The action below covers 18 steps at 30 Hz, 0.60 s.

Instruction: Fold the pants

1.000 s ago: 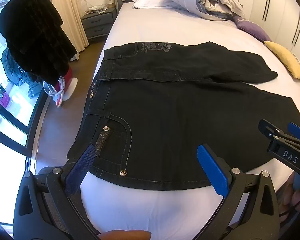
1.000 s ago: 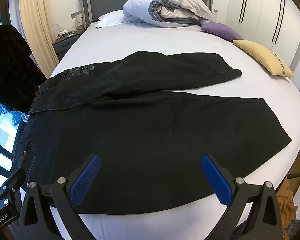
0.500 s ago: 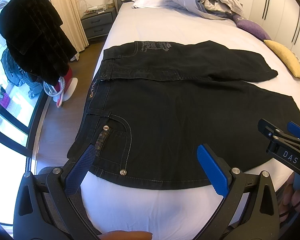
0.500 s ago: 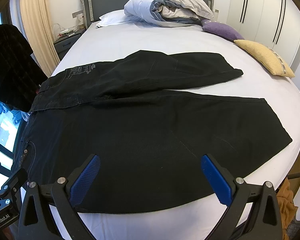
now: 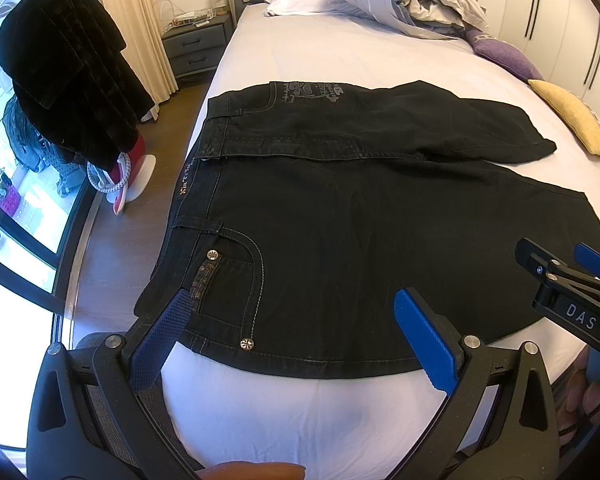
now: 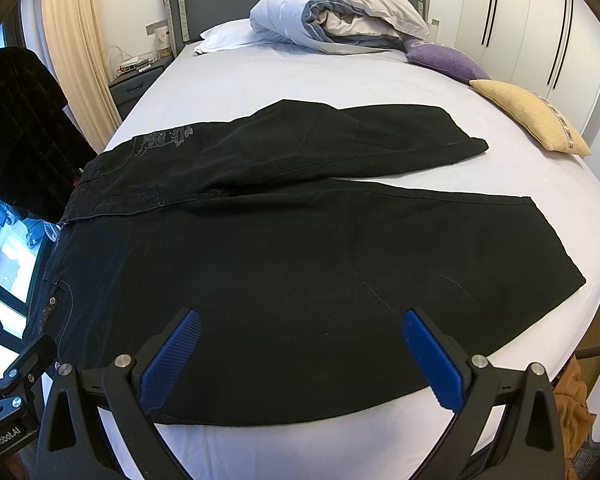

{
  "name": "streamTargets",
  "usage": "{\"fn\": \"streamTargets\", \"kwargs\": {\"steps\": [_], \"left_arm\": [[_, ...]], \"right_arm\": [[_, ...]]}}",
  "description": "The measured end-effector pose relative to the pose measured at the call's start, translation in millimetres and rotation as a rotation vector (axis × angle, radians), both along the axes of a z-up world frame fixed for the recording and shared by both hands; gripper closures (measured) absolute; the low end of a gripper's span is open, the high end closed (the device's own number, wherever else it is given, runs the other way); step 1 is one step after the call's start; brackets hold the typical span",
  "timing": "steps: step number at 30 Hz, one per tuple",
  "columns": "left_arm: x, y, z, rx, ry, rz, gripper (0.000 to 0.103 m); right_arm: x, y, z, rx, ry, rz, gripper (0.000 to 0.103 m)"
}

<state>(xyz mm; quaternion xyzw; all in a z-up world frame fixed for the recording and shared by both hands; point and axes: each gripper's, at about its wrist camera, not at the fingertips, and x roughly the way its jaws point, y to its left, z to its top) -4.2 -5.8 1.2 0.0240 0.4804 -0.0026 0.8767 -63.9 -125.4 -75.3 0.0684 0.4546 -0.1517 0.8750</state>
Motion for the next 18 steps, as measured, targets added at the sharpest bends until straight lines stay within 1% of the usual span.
{"fn": "streamTargets", "kwargs": {"steps": [16, 18], "left_arm": [[0.1, -0.2, -0.2, 0.0, 0.001, 0.0, 0.0], [-1.1, 0.8, -3.6, 0.002, 0.001, 0.0, 0.0]], "right_arm": [[0.0, 4.7, -3.0, 0.001, 0.002, 0.002, 0.0], [-0.1, 5.7, -3.4, 0.001, 0.003, 0.002, 0.0]]}}
